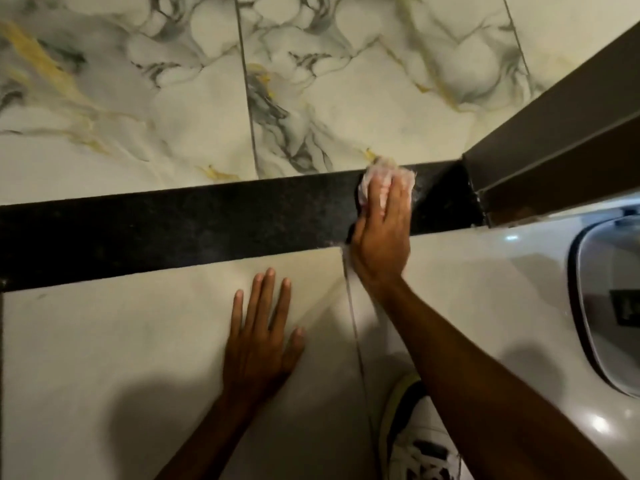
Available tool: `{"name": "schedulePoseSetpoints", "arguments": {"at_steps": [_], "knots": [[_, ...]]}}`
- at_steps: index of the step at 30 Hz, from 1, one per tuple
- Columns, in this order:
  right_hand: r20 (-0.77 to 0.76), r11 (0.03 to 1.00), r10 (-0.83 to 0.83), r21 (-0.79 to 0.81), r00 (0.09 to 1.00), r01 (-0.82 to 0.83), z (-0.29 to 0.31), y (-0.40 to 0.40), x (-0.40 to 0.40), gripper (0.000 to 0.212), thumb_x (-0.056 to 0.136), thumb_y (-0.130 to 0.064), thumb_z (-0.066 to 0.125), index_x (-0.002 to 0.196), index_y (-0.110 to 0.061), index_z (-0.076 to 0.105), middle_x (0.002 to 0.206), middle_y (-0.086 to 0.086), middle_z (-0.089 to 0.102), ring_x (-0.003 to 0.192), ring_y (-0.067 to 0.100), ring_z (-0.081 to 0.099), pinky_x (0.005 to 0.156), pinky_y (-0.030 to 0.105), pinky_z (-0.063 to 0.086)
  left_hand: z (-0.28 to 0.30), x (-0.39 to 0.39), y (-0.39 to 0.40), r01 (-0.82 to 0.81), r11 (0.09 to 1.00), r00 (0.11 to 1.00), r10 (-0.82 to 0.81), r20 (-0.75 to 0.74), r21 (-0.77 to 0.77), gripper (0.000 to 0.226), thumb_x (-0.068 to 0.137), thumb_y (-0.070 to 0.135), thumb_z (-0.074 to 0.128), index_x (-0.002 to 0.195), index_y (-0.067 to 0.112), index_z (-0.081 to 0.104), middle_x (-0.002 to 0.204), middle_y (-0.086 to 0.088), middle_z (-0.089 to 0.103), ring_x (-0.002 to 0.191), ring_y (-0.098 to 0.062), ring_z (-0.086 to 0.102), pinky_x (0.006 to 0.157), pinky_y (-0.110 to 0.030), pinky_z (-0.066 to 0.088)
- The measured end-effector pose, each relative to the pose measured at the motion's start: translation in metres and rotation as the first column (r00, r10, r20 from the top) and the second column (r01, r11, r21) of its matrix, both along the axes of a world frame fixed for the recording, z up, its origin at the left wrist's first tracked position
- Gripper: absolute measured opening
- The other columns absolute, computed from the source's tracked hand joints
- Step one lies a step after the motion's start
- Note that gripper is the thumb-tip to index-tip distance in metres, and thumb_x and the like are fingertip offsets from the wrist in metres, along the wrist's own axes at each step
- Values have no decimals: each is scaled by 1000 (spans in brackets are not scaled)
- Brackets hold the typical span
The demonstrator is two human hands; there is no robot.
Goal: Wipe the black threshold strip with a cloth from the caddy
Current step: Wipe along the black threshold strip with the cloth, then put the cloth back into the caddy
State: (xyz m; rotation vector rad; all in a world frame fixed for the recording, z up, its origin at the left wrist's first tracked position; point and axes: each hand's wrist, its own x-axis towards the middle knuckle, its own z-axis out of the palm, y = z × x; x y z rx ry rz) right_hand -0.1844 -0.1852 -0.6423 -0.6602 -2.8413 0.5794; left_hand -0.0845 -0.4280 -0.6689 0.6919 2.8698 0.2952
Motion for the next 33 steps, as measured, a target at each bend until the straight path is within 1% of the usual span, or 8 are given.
{"name": "schedulePoseSetpoints", "arguments": {"at_steps": [7, 11, 14, 16, 21, 26, 31, 33], "knots": [[76, 865, 497, 31, 865, -500, -3, 10, 46, 63, 113, -35, 44, 172, -22, 26, 182, 10, 16, 170, 27, 11, 133, 53, 34, 1, -6, 40, 64, 998, 997, -65, -39, -31, 74, 108, 52, 36, 169, 10, 34, 178, -22, 26, 165, -40, 27, 134, -63, 22], [25, 998, 61, -34, 998, -60, 8, 51, 66, 72, 112, -34, 48, 172, -39, 8, 177, 10, 28, 161, 34, 37, 122, 59, 50, 4, -5, 48, 71, 997, 996, -72, -44, -34, 77, 105, 54, 39, 171, 14, 31, 180, -19, 24, 166, -39, 25, 135, -64, 17], [30, 996, -86, 35, 996, 85, 3, 68, 22, 68, 111, -47, 26, 173, -20, 18, 181, 16, 14, 168, 35, 16, 133, 58, 35, -6, -7, 47, 93, 995, 992, -95, -81, -24, 77, 107, 56, 36, 174, 19, 23, 183, -16, 18, 169, -35, 17, 137, -62, 4], [42, 998, -65, -1, 997, 65, -1, 62, -2, 75, 107, -54, 35, 172, -18, 23, 181, 15, 14, 168, 34, 15, 133, 57, 34, -9, -8, 48, 100, 995, 992, -102, -76, -19, 78, 107, 57, 35, 174, 21, 20, 183, -14, 16, 170, -34, 14, 138, -60, -2], [156, 977, 214, -33, 964, -212, 20, 12, 45, 73, 104, -3, 57, 170, -17, 29, 181, 15, 15, 169, 31, 15, 124, 50, 51, 22, -14, 51, 107, 993, 993, -104, 53, -57, 76, 106, 55, 35, 170, 16, 30, 179, -19, 24, 165, -42, 25, 132, -72, 20], [468, 908, 124, -409, 875, 90, 129, 20, 125, 68, 107, -2, 35, 172, -21, 26, 183, 4, 9, 170, 30, 10, 138, 50, 24, 138, -6, 56, 167, 982, 982, -157, 107, -89, 82, 105, 59, 36, 173, 15, 20, 181, -21, 16, 167, -43, 17, 133, -72, 18], [380, 671, -201, -618, 903, 409, 338, 28, 180, 44, 113, -51, 46, 156, -43, 49, 163, -15, 52, 153, 13, 48, 134, 52, 34, 332, 27, 75, 306, 951, 947, -301, 108, -32, 79, 109, 58, 34, 174, 14, 21, 182, -19, 16, 169, -38, 16, 134, -68, 20], [328, 641, -271, -640, 905, 424, 428, 39, 201, 40, 113, -49, 44, 152, -44, 53, 158, -16, 57, 150, 10, 52, 131, 53, 38, 412, 40, 90, 396, 918, 916, -394, 77, -18, 75, 112, 57, 32, 173, 13, 25, 181, -19, 20, 168, -38, 19, 134, -66, 23]]}}
